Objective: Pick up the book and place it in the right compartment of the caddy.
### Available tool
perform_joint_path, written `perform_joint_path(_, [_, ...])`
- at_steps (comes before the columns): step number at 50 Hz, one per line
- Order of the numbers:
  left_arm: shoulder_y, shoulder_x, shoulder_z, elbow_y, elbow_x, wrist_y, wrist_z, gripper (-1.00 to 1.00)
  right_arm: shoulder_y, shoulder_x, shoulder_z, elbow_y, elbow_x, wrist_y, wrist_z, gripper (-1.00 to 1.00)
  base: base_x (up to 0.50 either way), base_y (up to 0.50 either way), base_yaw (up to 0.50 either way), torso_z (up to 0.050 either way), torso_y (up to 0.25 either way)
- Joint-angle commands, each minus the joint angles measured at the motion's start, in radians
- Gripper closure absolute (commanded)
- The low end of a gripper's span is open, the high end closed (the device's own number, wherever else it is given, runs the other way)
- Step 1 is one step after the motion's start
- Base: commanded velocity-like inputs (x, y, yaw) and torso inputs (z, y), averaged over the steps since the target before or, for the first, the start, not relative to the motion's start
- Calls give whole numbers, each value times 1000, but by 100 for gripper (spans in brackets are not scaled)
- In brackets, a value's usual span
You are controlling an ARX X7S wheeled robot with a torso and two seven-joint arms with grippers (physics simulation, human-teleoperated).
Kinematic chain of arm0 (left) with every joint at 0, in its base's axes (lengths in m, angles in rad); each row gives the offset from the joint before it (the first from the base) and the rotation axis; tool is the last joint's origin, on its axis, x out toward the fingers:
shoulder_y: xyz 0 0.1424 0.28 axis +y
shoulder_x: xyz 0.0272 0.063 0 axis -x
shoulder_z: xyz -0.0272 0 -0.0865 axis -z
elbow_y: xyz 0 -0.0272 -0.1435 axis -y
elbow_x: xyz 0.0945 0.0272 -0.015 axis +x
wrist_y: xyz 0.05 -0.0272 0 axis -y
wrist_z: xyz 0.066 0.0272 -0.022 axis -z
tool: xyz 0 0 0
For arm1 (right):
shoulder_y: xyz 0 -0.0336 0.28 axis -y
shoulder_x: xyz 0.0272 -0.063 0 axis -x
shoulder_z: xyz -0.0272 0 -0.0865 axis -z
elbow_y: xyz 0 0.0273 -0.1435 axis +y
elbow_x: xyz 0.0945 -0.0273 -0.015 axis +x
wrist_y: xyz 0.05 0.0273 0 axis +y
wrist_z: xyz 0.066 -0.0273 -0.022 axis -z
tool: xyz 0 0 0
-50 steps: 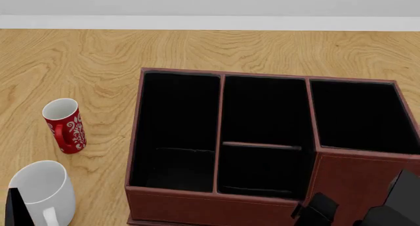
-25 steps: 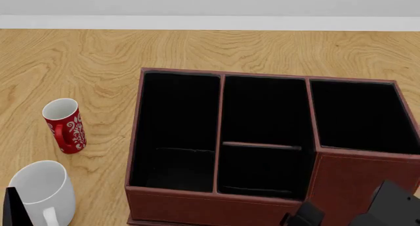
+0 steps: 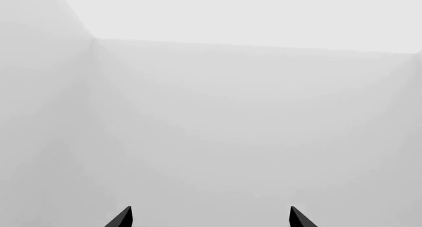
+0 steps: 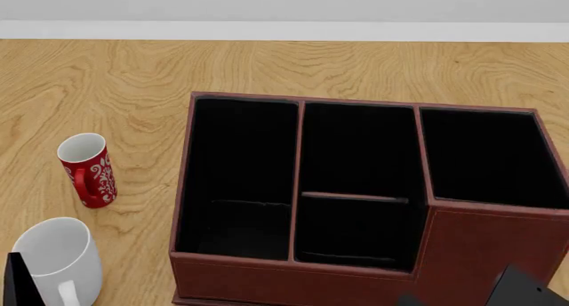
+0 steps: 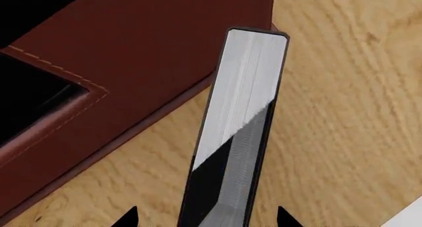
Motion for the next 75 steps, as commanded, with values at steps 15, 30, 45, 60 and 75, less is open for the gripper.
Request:
perform_joint_path(15, [-7,-5,7,-6,-3,-5,-8,-100,-22,-30,-18,52,1,10,-39,100,2,0,1,0,0])
perform_joint_path(30, [-8,-9,10,-7,0,-3,-13,-100,-31,-13,-6,27,-10,-26,-18,100,2,0,2,-1,0])
perform_joint_path(45, [-6,-14,14,-3,0,5,-17,-100,-28,45,30,-91,-28,-92,61,100,1,0,1,-1,0])
perform_joint_path(60, [-3,-19,19,-1,-2,15,-20,-100,-22,124,70,-217,-79,-179,158,100,0,0,0,0,0])
perform_joint_path(75, [-4,-24,25,1,-4,22,-20,-100,-67,222,89,-328,-136,-314,237,100,0,0,0,0,1])
